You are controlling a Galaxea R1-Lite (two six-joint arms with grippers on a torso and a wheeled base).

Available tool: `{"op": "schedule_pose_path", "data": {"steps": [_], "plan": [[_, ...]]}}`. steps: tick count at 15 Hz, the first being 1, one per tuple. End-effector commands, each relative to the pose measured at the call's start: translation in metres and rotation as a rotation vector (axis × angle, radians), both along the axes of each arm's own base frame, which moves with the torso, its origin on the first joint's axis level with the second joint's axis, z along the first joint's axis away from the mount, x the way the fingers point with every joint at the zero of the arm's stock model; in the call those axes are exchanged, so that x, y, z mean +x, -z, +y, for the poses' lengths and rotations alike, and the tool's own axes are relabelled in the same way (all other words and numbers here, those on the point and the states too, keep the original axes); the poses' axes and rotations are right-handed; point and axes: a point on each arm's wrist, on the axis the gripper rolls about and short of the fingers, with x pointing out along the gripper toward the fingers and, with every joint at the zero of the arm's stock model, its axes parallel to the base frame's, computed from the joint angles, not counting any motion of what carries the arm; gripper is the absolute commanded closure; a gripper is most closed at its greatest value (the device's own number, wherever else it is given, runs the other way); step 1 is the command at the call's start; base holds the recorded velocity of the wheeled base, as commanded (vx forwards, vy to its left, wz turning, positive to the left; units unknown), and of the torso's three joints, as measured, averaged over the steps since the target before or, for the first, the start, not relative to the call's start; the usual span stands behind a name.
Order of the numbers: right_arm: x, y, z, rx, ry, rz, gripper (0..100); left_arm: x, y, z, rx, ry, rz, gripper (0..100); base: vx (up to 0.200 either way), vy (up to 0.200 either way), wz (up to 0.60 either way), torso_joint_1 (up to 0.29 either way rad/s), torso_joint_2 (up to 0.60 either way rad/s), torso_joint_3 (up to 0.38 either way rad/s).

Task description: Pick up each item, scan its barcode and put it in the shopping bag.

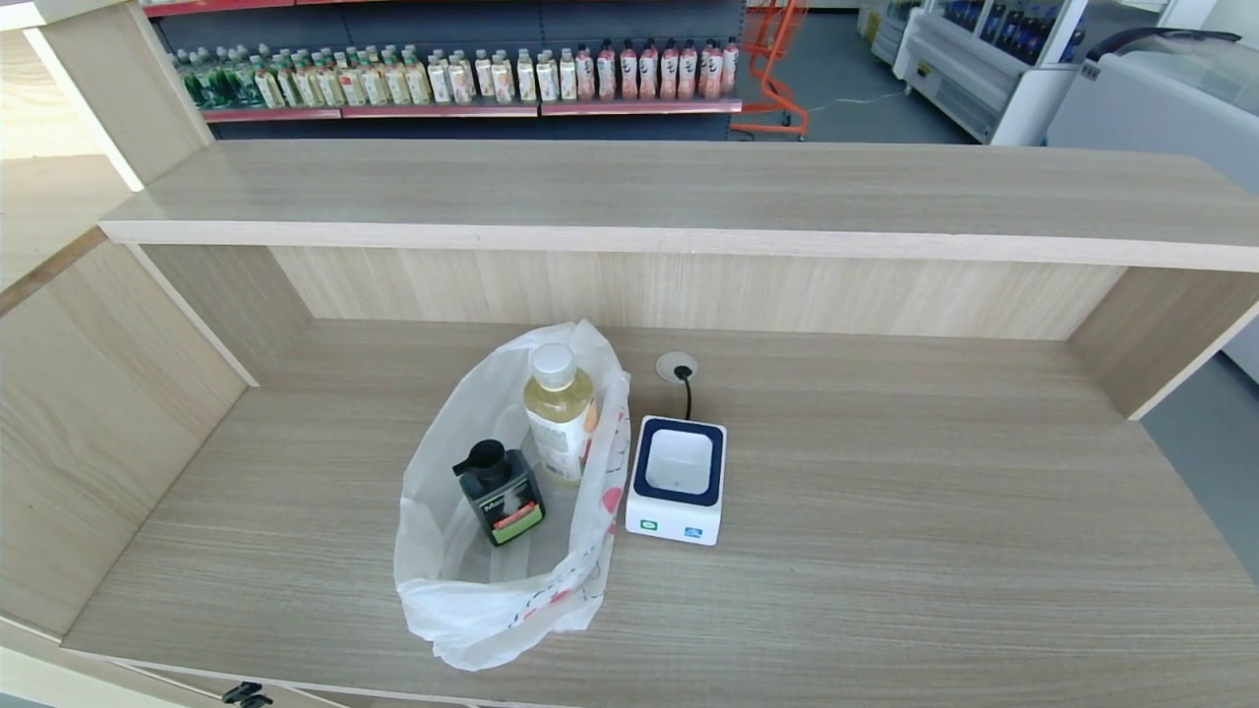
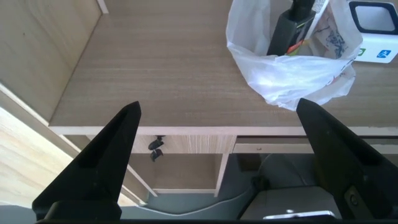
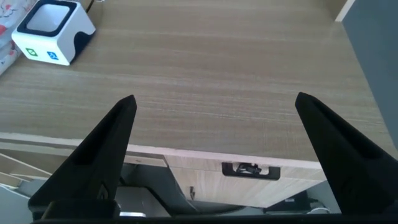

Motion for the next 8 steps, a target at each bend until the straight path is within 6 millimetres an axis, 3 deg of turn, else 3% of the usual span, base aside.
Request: {"op": "schedule_pose_path", "data": {"steps": [1,2,8], "plan": [[0.0003,0.0,0.0,0.0,0.0,0.003,0,0.0001,0.0,0.0,0.0,-0.001,0.002,0,0.0,0.0,0.0,0.0,0.0,0.0],[0.0003,0.0001,0.0,-0.003,0.0,0.004,100,0.0001,0.0,0.0,0.0,-0.001,0.002,0,0.0,0.0,0.0,0.0,0.0,0.0],[0.0003,0.0001,0.0,0.0,0.0,0.005,100,0.0001,0.0,0.0,0.0,-0.001,0.002,0,0.0,0.0,0.0,0.0,0.0,0.0]]}}
